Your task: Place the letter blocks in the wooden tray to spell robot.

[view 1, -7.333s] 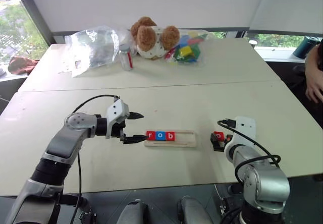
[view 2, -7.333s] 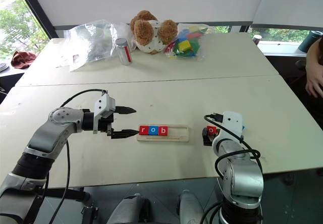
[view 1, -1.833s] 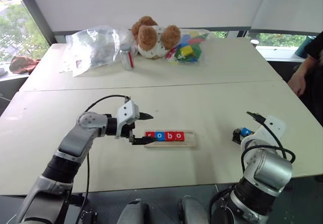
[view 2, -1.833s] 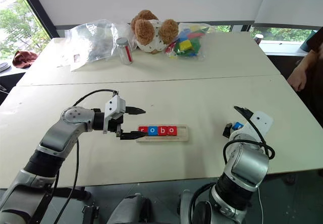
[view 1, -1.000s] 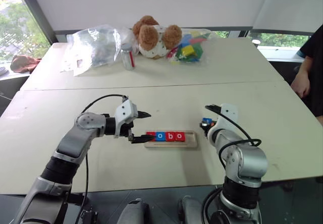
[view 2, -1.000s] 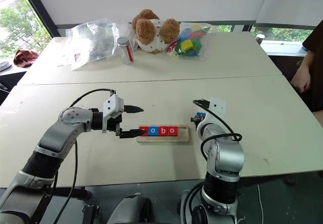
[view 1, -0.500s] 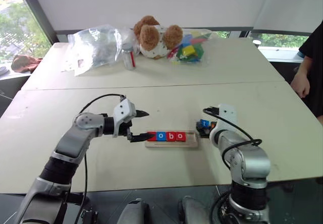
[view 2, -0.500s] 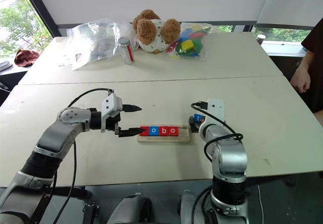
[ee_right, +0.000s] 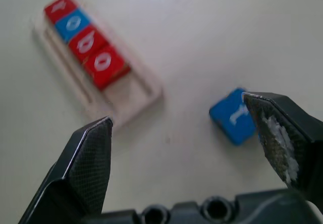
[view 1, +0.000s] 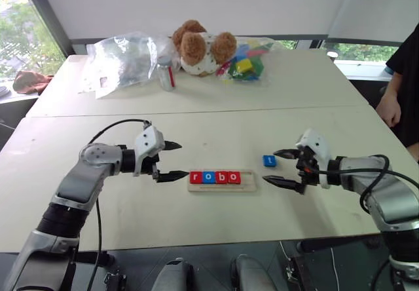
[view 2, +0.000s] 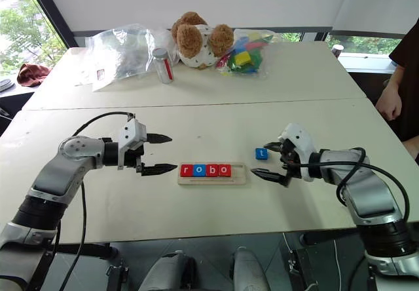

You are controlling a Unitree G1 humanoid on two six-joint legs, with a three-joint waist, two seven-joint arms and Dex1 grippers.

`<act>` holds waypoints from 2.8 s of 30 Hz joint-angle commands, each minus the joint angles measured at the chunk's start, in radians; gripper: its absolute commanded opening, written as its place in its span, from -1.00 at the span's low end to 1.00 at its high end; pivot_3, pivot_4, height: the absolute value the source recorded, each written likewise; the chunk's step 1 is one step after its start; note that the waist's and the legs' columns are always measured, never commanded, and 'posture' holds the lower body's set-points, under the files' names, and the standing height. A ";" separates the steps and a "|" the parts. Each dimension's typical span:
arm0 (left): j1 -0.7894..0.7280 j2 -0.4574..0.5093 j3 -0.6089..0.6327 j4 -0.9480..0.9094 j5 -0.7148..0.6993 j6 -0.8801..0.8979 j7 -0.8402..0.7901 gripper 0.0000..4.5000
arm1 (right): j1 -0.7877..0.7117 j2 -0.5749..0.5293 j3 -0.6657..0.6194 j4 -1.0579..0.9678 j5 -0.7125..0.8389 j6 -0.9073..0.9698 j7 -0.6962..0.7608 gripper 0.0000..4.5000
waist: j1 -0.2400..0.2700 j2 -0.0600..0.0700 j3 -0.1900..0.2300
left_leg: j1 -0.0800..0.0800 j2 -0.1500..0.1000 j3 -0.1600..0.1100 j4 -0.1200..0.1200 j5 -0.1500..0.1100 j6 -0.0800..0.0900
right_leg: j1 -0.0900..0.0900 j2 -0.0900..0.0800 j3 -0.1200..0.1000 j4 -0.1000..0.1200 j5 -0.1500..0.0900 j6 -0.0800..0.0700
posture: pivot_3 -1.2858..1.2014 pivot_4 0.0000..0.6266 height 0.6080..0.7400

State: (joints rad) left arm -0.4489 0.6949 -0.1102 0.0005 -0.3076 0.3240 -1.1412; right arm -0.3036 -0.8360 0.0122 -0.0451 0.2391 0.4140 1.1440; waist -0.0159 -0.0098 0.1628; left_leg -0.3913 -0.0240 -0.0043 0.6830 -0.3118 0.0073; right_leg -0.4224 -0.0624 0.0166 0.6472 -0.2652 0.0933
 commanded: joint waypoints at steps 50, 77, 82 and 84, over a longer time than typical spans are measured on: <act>0.072 0.044 0.043 -0.104 -0.005 0.030 0.051 1.00 | -0.296 0.127 0.228 0.323 -0.154 -0.357 0.269 -0.49 | 0.004 0.002 0.001 | -0.002 0.001 0.000 -0.001 0.001 -0.003 | -0.004 -0.002 0.002 0.001 0.000 -0.001 | 0.03 -0.52 1.00; 0.061 0.030 0.023 -0.084 0.011 0.006 0.051 1.00 | -0.268 0.176 0.237 0.265 -0.156 -0.323 0.228 -0.49 | 0.004 0.002 0.001 | -0.002 0.001 -0.001 -0.001 0.001 -0.003 | -0.004 -0.002 0.001 0.002 0.000 -0.001 | 0.03 -0.52 1.00; 0.056 0.024 0.023 -0.075 0.016 0.000 0.051 1.00 | -0.259 0.177 0.245 0.255 -0.160 -0.325 0.225 -0.49 | 0.004 0.002 0.001 | -0.002 0.001 -0.001 -0.001 0.001 -0.003 | -0.004 -0.002 0.001 0.002 0.000 -0.001 | 0.03 -0.52 1.00; 0.055 0.023 0.023 -0.072 0.018 -0.001 0.051 1.00 | -0.260 0.183 0.244 0.257 -0.161 -0.325 0.216 -0.27 | 0.004 0.002 0.001 | -0.002 0.001 -0.001 -0.001 0.001 -0.003 | -0.004 -0.002 0.001 0.002 0.000 -0.001 | 0.03 -0.52 1.00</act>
State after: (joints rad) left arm -0.3714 0.7167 -0.0958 -0.0590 -0.2919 0.3384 -1.0876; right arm -0.5643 -0.6533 0.2629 0.2390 0.0659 0.0935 1.3662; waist -0.0122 -0.0081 0.1637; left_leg -0.3930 -0.0233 -0.0049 0.6823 -0.3110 0.0045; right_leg -0.4262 -0.0643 0.0180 0.6490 -0.2650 0.0928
